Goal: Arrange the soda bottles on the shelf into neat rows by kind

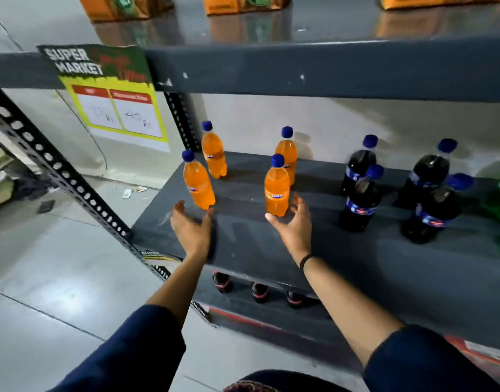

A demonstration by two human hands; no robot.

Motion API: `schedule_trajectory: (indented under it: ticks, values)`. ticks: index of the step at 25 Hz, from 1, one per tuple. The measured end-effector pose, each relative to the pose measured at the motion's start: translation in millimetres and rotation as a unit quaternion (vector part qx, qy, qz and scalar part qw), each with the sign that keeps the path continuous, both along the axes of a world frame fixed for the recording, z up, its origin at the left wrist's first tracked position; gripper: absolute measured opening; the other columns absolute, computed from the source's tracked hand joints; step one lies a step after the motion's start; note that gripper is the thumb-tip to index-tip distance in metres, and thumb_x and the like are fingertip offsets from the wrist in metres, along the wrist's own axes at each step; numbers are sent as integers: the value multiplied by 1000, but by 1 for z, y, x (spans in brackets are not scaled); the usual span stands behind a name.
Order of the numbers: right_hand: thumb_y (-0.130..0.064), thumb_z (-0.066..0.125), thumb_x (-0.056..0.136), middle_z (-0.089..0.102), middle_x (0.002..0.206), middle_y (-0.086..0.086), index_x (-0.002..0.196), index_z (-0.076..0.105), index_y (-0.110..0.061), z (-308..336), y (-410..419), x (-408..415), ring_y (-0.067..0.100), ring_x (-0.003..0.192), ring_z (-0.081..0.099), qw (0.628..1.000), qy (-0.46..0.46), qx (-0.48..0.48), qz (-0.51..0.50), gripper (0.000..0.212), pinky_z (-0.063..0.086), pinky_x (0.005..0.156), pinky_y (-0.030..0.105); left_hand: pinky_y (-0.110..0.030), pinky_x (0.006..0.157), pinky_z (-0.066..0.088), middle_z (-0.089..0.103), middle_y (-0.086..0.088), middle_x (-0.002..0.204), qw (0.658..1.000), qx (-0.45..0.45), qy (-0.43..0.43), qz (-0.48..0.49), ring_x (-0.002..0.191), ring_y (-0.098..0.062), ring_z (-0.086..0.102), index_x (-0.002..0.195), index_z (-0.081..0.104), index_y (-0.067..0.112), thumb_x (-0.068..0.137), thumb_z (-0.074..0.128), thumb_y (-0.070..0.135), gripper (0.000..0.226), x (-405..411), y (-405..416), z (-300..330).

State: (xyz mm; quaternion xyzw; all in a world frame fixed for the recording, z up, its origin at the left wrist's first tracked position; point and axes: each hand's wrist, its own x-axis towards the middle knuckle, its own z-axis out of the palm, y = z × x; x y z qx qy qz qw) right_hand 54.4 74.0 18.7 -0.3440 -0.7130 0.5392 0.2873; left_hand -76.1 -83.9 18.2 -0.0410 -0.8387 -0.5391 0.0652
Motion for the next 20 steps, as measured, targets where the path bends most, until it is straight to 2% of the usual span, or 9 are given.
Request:
schedule_trajectory:
  ticks: [2, 3, 5, 8, 15, 20]
  values:
    - [-22, 80, 68, 57, 121, -1, 125, 46, -17, 2, 6, -14, 17, 107, 57, 1000, -15, -7, 20, 67, 47, 96, 40, -48, 106, 38, 53, -17, 132, 1000, -22, -6, -11, 126, -33, 45, 137, 36, 9, 70, 77, 33, 82, -22, 2, 2]
    - [-23, 79, 69, 60, 121, 3, 124, 47, -17, 0, 9, -20, 21, 106, 59, 999, -28, -7, 23, 64, 48, 97, 44, -50, 105, 38, 56, -16, 129, 999, -38, -7, -21, 124, -34, 47, 137, 36, 12, 71, 76, 34, 81, -31, 4, 2]
    - [-25, 79, 70, 64, 118, 10, 120, 50, -16, -2, 10, -25, 28, 104, 62, 999, -51, 0, 13, 58, 49, 95, 50, -53, 105, 35, 58, -14, 128, 996, -84, -1, -37, 122, -36, 49, 135, 37, 16, 73, 72, 38, 75, -41, 7, -1]
    - [-28, 81, 68, 67, 114, 11, 112, 52, -14, -2, 5, -29, 29, 102, 63, 998, -56, 12, -17, 55, 50, 93, 48, -53, 105, 26, 57, -15, 128, 987, -155, 4, -44, 123, -37, 46, 129, 40, 17, 77, 65, 45, 64, -47, 12, -11]
    - [-43, 83, 59, 69, 107, 3, 104, 51, -23, -1, -5, -38, 26, 101, 63, 995, -70, 53, -38, 58, 44, 96, 53, -53, 105, 26, 57, -14, 128, 985, -165, 10, -42, 123, -37, 46, 127, 41, 16, 77, 64, 48, 64, -47, 13, -11]
    - [-48, 82, 58, 64, 115, 3, 113, 48, -24, -4, -4, -30, 23, 107, 60, 997, -48, 67, -6, 69, 47, 96, 53, -51, 105, 30, 56, -14, 131, 991, -133, 13, -20, 124, -37, 45, 131, 40, 14, 75, 71, 41, 70, -47, 9, -12]
